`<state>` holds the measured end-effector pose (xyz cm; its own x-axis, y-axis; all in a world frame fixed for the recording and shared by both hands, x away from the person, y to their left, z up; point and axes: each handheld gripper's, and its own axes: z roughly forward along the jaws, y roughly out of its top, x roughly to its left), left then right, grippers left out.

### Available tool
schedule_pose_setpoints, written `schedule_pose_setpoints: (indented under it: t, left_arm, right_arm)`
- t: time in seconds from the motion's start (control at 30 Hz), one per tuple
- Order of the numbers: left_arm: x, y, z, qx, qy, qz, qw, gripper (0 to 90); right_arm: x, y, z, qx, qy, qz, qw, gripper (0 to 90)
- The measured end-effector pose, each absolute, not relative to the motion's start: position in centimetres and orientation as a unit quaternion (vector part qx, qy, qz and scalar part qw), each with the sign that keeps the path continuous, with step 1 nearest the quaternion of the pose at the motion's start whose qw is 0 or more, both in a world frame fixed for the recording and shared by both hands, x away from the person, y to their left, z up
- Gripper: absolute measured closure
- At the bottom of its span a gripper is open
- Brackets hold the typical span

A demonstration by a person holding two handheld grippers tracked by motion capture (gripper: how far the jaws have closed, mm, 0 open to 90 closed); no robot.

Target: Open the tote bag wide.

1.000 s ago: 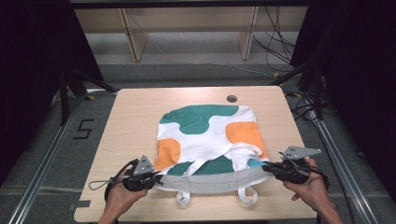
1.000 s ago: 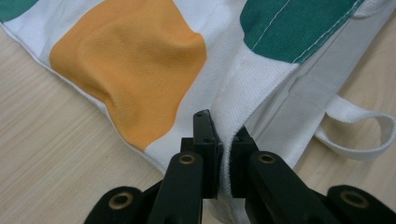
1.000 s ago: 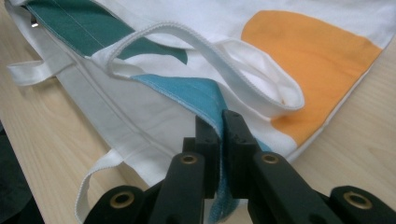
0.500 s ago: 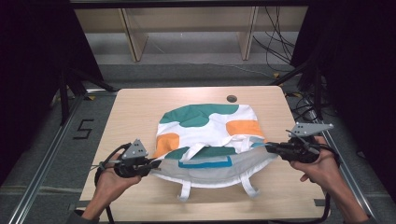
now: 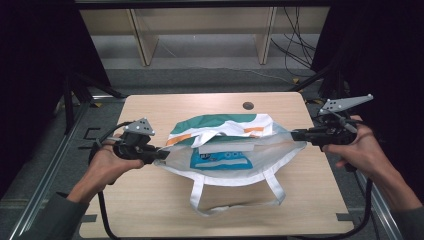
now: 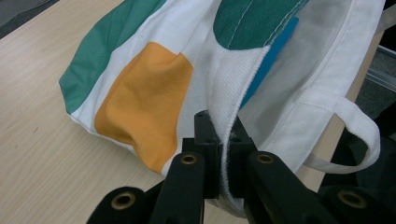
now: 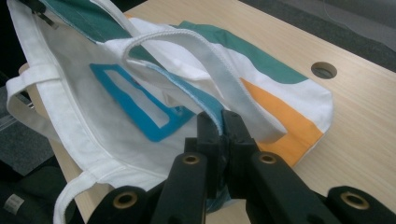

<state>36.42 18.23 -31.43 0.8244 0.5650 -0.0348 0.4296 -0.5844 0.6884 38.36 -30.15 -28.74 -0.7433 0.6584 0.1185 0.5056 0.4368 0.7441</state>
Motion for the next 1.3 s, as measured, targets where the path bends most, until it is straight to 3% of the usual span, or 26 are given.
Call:
schedule_pose_setpoints:
  t: [0.3,0.63,0.8,1.0,1.3]
  left_arm:
    - [37.2,18.4,-27.2,0.898,0.274,0.078,0.335,86.9]
    - [38.2,18.5,-20.9,0.903,0.261,0.106,0.326,87.2]
    - [38.9,18.2,-19.0,0.904,0.257,0.106,0.326,87.2]
    - [40.1,18.3,-20.1,0.903,0.272,0.072,0.324,87.1]
    - [41.2,17.8,-21.7,0.901,0.274,0.076,0.329,86.7]
  right_arm:
    - [38.9,-29.9,-25.0,0.331,0.865,0.371,0.076,87.8]
    - [39.8,-28.9,-18.9,0.311,0.873,0.354,0.130,88.3]
    - [40.8,-28.7,-17.1,0.329,0.867,0.352,0.129,88.4]
    - [41.8,-29.0,-17.6,0.339,0.864,0.353,0.119,88.5]
    - [41.9,-29.2,-19.0,0.338,0.873,0.330,0.117,88.5]
